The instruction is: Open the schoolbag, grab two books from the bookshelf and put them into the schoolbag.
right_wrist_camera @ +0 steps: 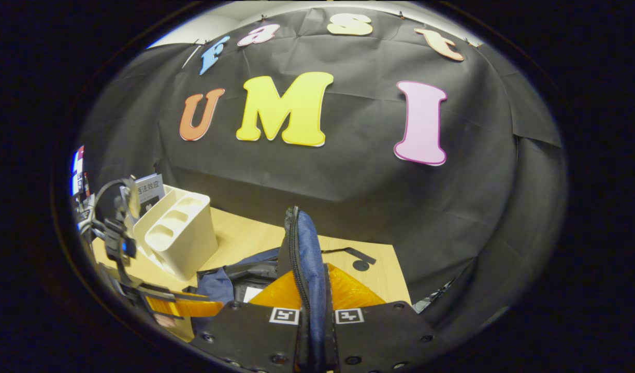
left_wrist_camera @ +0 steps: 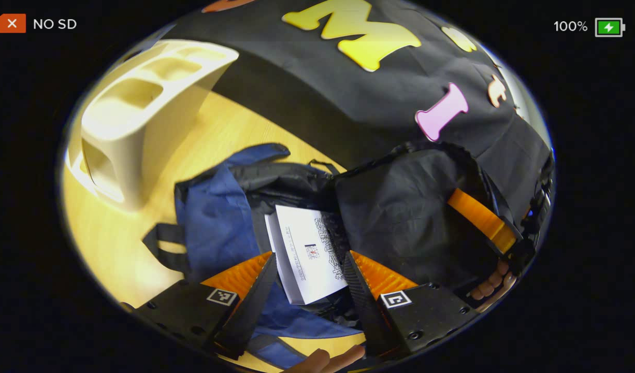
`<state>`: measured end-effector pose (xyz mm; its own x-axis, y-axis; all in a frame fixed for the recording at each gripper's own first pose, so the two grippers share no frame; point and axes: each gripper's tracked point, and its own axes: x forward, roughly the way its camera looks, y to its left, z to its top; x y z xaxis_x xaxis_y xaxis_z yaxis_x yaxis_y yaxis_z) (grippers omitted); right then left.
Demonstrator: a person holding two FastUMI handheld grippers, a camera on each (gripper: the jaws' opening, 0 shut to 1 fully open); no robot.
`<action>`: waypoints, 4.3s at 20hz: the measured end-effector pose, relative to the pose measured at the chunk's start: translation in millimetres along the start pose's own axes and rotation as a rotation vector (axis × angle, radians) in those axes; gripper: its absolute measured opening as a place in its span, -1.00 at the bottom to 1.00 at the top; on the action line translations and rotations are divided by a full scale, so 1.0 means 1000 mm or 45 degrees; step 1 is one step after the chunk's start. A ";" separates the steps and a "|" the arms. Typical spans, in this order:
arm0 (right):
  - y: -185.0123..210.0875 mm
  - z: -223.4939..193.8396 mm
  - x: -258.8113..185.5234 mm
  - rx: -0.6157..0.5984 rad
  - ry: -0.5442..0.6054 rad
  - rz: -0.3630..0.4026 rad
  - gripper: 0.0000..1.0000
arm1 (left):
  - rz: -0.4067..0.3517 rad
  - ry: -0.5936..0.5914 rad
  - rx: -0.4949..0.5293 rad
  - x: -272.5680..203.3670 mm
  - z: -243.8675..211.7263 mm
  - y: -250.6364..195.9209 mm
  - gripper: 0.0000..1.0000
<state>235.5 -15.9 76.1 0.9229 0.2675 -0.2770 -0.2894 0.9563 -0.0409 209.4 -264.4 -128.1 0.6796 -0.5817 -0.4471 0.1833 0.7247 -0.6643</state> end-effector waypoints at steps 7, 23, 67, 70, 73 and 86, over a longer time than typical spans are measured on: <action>-0.008 -0.001 0.000 0.041 -0.010 0.003 -0.80 | 0.102 -0.228 0.220 -0.067 0.072 0.033 0.70; -0.012 -0.020 0.001 0.050 -0.056 0.004 -0.79 | 0.657 -0.559 0.479 -0.206 0.292 0.151 0.71; 0.006 -0.061 0.010 0.009 0.060 0.025 -0.78 | 0.847 0.154 0.081 -0.271 0.197 0.221 -0.06; 0.006 -0.062 0.012 0.028 0.058 0.026 -0.78 | 0.841 0.153 -0.007 -0.297 0.161 0.222 -0.22; 0.007 -0.063 0.015 0.032 0.064 0.025 -0.78 | 0.752 0.145 -0.123 -0.304 0.124 0.208 -0.14; 0.008 -0.059 0.015 -0.076 0.108 -0.038 -0.78 | 0.292 -0.006 -0.342 -0.291 0.068 0.142 -0.13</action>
<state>231.7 -11.5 14.8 0.9071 0.2257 -0.3553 -0.2791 0.9543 -0.1065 86.1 33.1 -51.7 0.6849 -0.4127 -0.6005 -0.1678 0.7127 -0.6811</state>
